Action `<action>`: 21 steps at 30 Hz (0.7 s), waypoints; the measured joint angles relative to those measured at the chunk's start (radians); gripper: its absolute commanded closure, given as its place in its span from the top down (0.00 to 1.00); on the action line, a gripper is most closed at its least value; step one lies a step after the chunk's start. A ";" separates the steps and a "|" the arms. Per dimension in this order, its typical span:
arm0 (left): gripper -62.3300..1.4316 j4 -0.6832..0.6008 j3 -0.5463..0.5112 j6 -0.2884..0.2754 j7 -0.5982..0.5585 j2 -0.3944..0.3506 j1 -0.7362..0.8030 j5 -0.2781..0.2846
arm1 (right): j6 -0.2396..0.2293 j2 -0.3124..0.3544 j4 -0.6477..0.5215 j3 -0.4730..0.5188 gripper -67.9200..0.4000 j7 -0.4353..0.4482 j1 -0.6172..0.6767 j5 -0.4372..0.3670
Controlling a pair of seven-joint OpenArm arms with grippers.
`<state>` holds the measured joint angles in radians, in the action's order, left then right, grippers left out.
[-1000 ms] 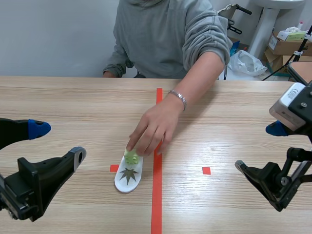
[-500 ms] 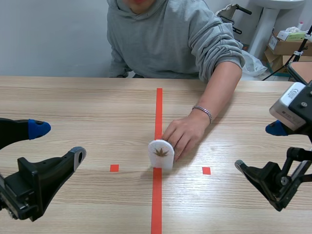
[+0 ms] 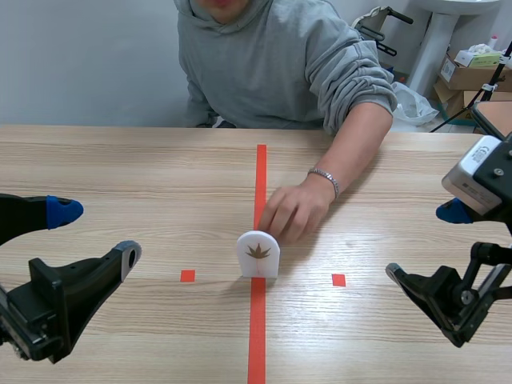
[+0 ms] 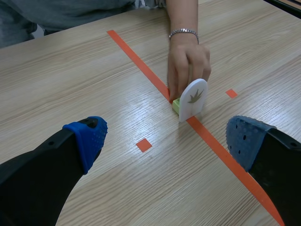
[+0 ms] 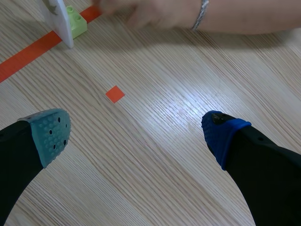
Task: Do the leaf sorting experiment
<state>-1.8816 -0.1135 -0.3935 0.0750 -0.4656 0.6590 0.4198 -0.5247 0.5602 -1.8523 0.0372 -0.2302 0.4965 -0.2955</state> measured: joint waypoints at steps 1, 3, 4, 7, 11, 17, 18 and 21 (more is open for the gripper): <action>0.87 0.000 0.000 0.000 0.000 0.000 0.000 0.000 | 0.000 0.000 0.000 0.000 0.84 0.000 0.000 0.000; 0.87 0.000 0.000 0.000 0.000 0.000 0.000 0.000 | 0.000 0.000 0.000 0.000 0.84 0.000 0.000 0.000; 0.87 0.000 0.000 0.000 0.000 0.000 0.000 0.000 | 0.000 0.000 0.000 0.000 0.84 0.000 0.000 0.000; 0.87 0.000 0.000 0.000 0.000 0.000 0.000 0.000 | 0.000 0.000 0.000 0.000 0.84 -0.002 0.000 0.000; 0.87 0.000 0.000 0.000 0.000 0.000 0.000 0.000 | 0.000 0.000 0.000 0.000 0.84 -0.028 0.000 0.000; 0.87 0.000 0.000 0.000 0.000 0.000 0.000 0.000 | -0.026 0.000 0.036 -0.014 0.84 -0.069 -0.040 0.001; 0.87 0.000 0.000 0.000 0.000 0.000 0.000 0.000 | -0.044 0.000 0.058 -0.026 0.84 -0.071 -0.061 0.001; 0.87 0.000 0.000 0.000 0.000 0.000 0.000 0.000 | -0.067 0.000 0.140 -0.090 0.84 -0.067 -0.133 0.000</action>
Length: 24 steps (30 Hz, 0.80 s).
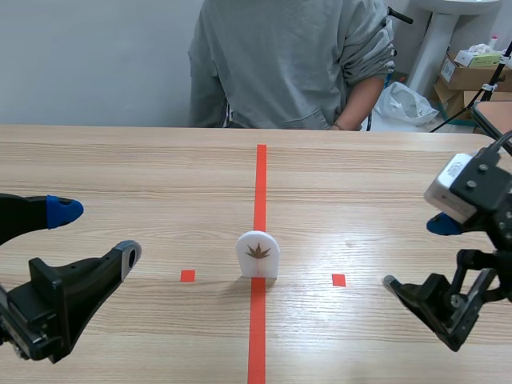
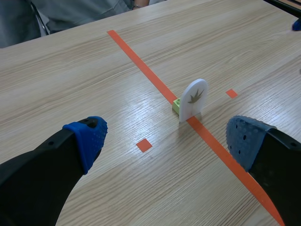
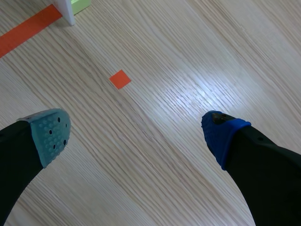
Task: Do the leaf sorting experiment
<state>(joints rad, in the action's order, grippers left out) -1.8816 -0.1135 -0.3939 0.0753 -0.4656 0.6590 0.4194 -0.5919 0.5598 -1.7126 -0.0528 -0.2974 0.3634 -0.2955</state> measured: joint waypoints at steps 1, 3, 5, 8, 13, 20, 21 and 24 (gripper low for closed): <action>0.87 0.000 0.000 0.000 0.000 0.000 0.000 0.000 | -0.015 0.000 0.032 -0.024 0.84 0.000 -0.027 0.001; 0.87 0.000 0.000 0.000 0.000 0.000 0.000 0.000 | -0.037 0.000 0.098 -0.079 0.84 0.003 -0.084 0.001; 0.87 0.000 0.000 0.000 0.000 0.000 0.000 0.000 | -0.040 0.000 0.156 -0.140 0.84 0.018 -0.139 0.001; 0.87 0.000 0.000 0.000 0.000 0.000 0.000 0.000 | -0.067 0.000 0.225 -0.232 0.84 0.030 -0.229 0.009; 0.87 0.000 0.000 0.000 0.000 0.000 0.000 0.000 | -0.072 -0.034 0.309 -0.340 0.84 0.034 -0.376 0.042; 0.87 0.000 0.000 0.000 0.000 0.000 0.000 0.000 | -0.085 -0.147 0.457 -0.463 0.92 0.043 -0.555 0.070; 0.87 0.000 0.000 0.000 0.000 0.000 0.000 0.000 | -0.086 -0.163 0.478 -0.481 0.92 0.045 -0.571 0.072; 0.87 0.000 0.000 0.000 0.000 0.000 0.000 0.000 | -0.086 -0.206 0.531 -0.528 0.92 0.056 -0.603 0.079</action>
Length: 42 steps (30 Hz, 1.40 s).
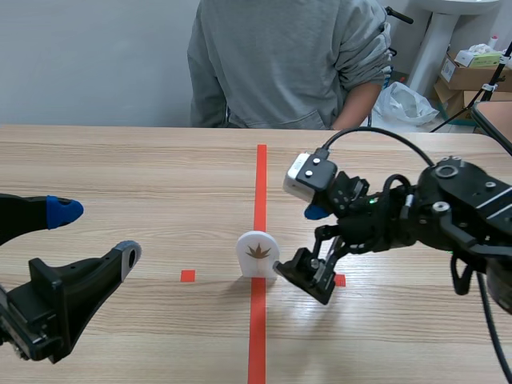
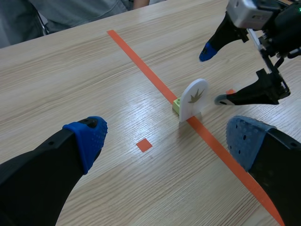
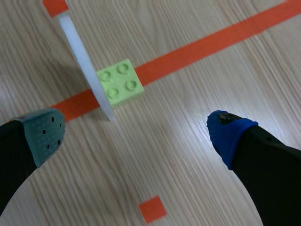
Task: Do the leaf sorting experiment
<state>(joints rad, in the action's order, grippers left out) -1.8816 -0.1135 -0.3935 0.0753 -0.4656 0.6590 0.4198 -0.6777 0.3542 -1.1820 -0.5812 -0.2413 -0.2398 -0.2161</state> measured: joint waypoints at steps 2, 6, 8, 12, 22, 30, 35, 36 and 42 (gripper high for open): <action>0.87 0.000 0.000 0.000 0.000 0.000 0.000 0.000 | 0.000 -0.027 0.022 -0.024 0.92 0.008 -0.010 0.012; 0.87 0.000 0.000 0.000 0.000 0.000 0.000 0.000 | 0.000 -0.079 0.061 -0.048 0.92 0.010 -0.019 0.016; 0.87 0.000 0.000 0.000 0.000 0.000 0.000 0.000 | 0.000 -0.103 0.084 -0.056 0.92 0.012 -0.023 0.025; 0.87 0.000 0.000 0.000 0.000 0.000 0.000 0.000 | 0.000 -0.129 0.098 -0.063 0.92 0.013 -0.026 0.037; 0.87 0.000 0.000 0.000 0.000 0.000 0.000 0.000 | 0.001 -0.124 0.098 -0.068 0.87 0.015 -0.026 0.037; 0.87 0.000 0.000 0.000 0.000 0.000 0.000 0.000 | 0.002 -0.113 0.098 -0.068 0.86 0.016 -0.026 0.037; 0.87 0.000 0.000 0.000 0.000 0.000 0.000 0.000 | 0.003 -0.110 0.098 -0.068 0.79 0.020 -0.026 0.037; 0.87 0.000 0.000 0.000 0.000 0.000 0.000 0.000 | 0.003 -0.110 0.098 -0.068 0.73 0.020 -0.026 0.037; 0.87 0.000 0.000 0.000 0.000 0.000 0.000 0.000 | 0.003 -0.110 0.098 -0.068 0.49 0.020 -0.026 0.037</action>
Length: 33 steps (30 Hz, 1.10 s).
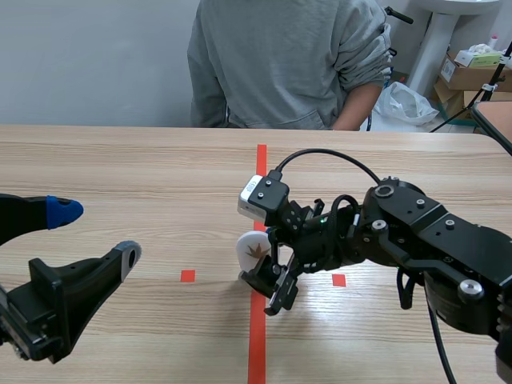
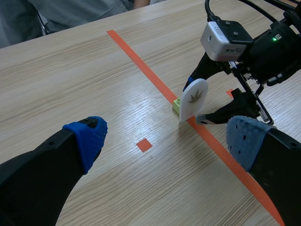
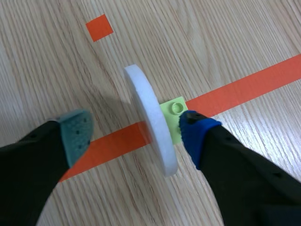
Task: Do the leaf sorting experiment
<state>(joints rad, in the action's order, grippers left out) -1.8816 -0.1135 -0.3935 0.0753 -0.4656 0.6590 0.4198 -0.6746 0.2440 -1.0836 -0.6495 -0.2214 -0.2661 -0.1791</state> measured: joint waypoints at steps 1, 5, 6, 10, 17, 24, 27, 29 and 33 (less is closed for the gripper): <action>0.87 0.000 0.000 0.000 0.000 0.000 0.000 0.000 | 0.000 0.000 0.000 0.000 0.48 0.000 0.000 0.000; 0.87 0.000 0.000 0.000 0.000 0.000 0.000 0.000 | 0.000 0.000 0.000 0.000 0.39 0.000 0.000 0.000; 0.87 0.000 0.000 0.000 0.000 0.000 0.000 0.000 | 0.000 0.000 0.000 0.000 0.36 0.000 0.000 0.000; 0.87 0.000 0.000 0.000 0.000 0.000 0.000 0.000 | 0.000 0.000 0.000 0.000 0.22 0.000 0.000 0.000; 0.87 0.000 0.000 0.000 0.000 0.000 0.000 0.000 | 0.000 0.000 0.000 0.000 0.05 0.000 0.000 0.000; 0.87 0.000 0.000 0.000 0.000 0.000 0.000 0.000 | -0.002 0.000 -0.011 0.035 0.05 -0.024 0.002 0.000; 0.87 0.000 0.000 0.000 0.000 0.000 0.000 0.000 | 0.001 0.003 -0.060 0.096 0.05 -0.034 0.019 -0.002; 0.87 0.000 0.000 0.000 0.000 0.000 0.000 0.000 | 0.002 0.008 -0.106 0.137 0.05 -0.052 0.037 -0.004; 0.87 0.000 0.000 0.000 0.000 0.000 0.000 0.000 | 0.044 0.032 -0.175 0.219 0.05 -0.069 0.087 -0.007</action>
<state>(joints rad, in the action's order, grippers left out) -1.8816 -0.1135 -0.3935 0.0750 -0.4656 0.6590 0.4198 -0.6304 0.2756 -1.2591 -0.4305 -0.2905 -0.1795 -0.1864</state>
